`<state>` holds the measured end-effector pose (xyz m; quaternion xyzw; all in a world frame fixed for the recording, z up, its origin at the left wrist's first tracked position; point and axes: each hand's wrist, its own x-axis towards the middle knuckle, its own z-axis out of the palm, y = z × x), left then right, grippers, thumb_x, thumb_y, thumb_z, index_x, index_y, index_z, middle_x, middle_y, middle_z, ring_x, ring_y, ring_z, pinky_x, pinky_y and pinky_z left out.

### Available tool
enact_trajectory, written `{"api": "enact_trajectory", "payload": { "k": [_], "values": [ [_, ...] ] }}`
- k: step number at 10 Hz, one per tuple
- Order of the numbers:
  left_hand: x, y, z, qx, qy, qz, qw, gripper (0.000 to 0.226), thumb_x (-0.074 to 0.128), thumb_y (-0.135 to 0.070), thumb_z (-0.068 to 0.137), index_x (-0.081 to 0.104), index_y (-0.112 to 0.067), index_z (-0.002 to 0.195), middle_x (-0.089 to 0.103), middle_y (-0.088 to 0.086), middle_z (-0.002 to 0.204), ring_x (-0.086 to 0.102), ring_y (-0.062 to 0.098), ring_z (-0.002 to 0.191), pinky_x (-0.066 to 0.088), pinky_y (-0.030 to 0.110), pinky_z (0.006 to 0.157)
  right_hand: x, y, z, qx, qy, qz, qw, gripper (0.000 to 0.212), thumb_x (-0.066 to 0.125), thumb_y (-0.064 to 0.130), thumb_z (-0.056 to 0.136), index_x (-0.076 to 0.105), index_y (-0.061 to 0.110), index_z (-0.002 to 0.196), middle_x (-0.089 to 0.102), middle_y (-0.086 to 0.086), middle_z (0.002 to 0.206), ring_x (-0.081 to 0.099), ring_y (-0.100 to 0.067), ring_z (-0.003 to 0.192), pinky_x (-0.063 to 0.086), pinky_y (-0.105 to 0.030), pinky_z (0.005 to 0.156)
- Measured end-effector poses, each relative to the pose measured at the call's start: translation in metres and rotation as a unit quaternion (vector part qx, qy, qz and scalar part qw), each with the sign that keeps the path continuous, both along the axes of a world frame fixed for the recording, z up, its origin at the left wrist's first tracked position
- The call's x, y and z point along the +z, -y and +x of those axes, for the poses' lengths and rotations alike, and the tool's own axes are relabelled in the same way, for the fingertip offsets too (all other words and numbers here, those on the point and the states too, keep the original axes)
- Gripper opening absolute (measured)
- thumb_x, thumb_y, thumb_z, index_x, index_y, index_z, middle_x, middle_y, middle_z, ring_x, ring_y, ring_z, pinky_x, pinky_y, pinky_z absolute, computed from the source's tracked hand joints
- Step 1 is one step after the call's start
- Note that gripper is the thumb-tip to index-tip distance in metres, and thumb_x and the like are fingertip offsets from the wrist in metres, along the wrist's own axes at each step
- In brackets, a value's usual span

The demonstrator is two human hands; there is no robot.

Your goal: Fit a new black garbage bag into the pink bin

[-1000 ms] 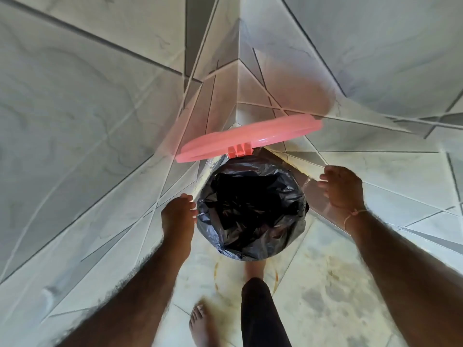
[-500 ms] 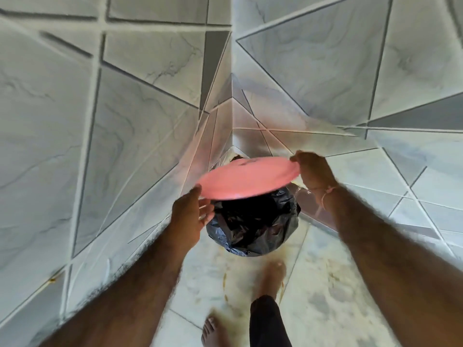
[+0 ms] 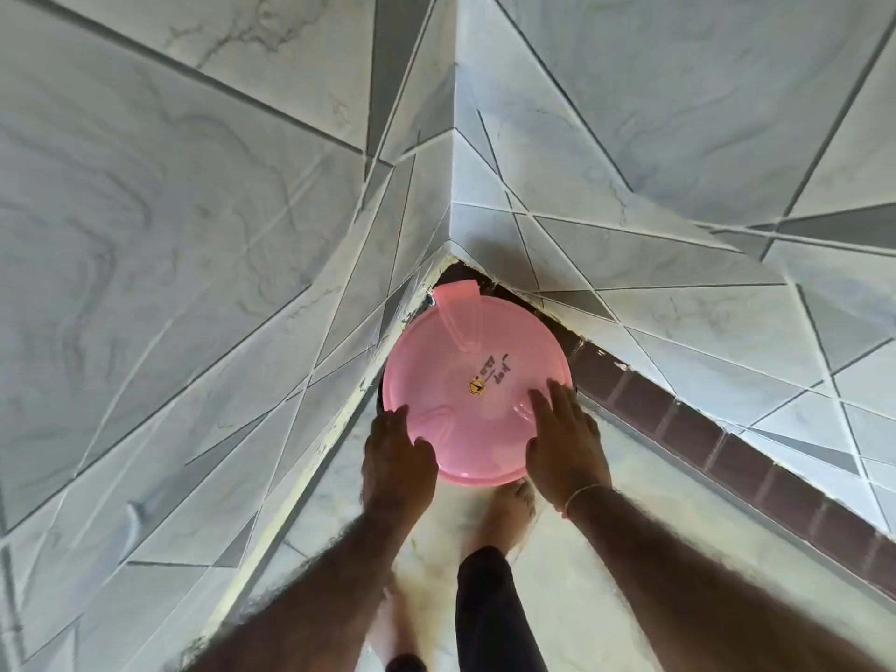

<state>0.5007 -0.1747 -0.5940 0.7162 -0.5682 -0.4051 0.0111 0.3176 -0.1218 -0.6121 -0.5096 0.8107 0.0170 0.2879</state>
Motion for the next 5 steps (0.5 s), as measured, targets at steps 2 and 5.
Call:
{"api": "enact_trajectory", "payload": {
  "k": [2,5],
  "values": [
    [-0.030,-0.006,-0.005,-0.353,0.094,-0.015,0.931,0.065,0.049,-0.028,0.091,0.021,-0.030,0.150,0.015,0.001,0.162,0.016,0.030,0.148,0.028,0.057,0.112,-0.023,-0.003,0.019,0.166,-0.022,0.090,0.982,0.087,0.060,0.022,0.089,0.001,0.029,0.152,-0.004,-0.008,0.163,-0.005,-0.033,0.149,0.010,-0.053,0.118],
    [-0.014,0.011,-0.003,-0.395,0.093,0.016,0.914,0.067,0.050,-0.027,0.092,0.018,-0.029,0.151,0.015,0.001,0.162,0.018,0.028,0.148,0.026,0.058,0.113,0.000,0.031,0.024,0.147,0.011,0.179,0.973,0.081,0.053,0.015,0.087,0.005,0.027,0.152,-0.004,-0.009,0.163,-0.005,-0.035,0.149,0.014,-0.057,0.117]
  ]
}}
